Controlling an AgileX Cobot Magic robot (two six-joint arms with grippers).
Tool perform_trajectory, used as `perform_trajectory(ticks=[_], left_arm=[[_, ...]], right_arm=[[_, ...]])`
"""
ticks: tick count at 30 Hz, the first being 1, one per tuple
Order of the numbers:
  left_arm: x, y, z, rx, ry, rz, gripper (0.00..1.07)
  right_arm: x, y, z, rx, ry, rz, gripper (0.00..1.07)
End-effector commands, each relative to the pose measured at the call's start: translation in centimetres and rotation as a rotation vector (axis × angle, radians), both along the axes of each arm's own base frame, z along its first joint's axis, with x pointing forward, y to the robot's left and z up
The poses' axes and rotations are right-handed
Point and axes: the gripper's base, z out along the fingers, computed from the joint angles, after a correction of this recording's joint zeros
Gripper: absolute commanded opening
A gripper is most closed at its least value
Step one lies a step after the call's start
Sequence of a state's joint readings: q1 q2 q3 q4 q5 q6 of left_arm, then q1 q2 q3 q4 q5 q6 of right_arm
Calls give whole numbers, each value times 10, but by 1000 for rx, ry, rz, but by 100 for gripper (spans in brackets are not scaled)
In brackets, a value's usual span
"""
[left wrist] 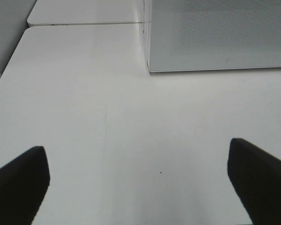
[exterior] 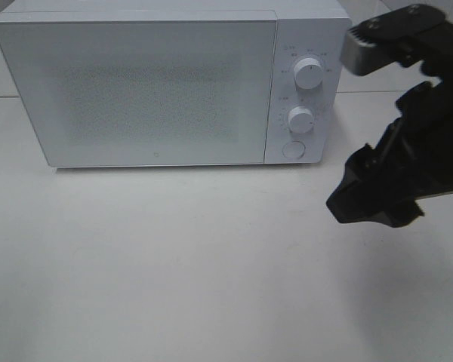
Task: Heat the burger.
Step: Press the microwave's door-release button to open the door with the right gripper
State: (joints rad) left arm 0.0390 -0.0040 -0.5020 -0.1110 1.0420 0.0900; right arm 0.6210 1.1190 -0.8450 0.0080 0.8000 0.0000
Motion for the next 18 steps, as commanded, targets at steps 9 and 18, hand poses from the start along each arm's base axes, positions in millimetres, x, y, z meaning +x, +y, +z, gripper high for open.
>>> perform_trajectory(ticks=[9, 18], left_arm=[[-3, 0, -1, 1, -22, 1, 98], [-3, 0, -1, 1, -22, 1, 98]], right_arm=[[-70, -51, 14, 70, -111, -3, 76], [-118, -91, 4, 106, -232, -35, 76]])
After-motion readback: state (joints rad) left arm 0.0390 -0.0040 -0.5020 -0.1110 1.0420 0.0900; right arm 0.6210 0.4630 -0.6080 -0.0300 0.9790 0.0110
